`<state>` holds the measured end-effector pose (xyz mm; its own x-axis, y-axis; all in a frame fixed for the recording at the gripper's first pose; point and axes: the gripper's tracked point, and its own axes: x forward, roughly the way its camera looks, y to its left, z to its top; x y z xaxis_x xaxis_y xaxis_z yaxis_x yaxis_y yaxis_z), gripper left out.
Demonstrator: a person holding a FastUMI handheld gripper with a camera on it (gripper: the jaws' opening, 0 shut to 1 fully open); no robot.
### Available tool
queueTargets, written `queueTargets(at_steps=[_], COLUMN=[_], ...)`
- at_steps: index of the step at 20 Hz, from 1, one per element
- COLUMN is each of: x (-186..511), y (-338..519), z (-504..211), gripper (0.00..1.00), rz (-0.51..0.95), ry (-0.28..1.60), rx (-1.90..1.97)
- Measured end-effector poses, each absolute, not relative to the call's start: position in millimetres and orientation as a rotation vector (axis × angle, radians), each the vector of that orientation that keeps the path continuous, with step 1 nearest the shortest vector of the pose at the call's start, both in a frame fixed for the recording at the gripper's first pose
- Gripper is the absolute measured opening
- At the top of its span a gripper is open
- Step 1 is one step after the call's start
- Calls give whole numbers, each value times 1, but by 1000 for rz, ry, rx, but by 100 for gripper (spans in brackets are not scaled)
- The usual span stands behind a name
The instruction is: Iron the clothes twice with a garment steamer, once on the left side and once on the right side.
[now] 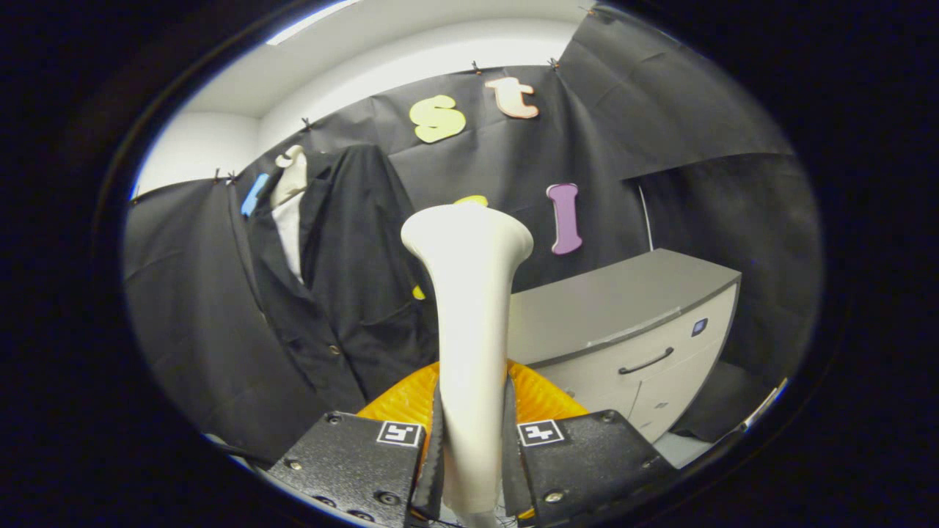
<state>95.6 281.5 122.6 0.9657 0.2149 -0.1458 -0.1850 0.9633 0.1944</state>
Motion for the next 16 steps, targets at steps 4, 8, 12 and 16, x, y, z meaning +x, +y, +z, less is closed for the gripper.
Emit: queueTargets(at_steps=[4, 8, 12, 16], x=[70, 63, 69, 89], y=[322, 355, 377, 399], z=[129, 146, 168, 183], gripper=[34, 34, 34, 34], rz=[268, 315, 343, 375], ry=[151, 127, 81, 36], rx=[159, 141, 118, 95])
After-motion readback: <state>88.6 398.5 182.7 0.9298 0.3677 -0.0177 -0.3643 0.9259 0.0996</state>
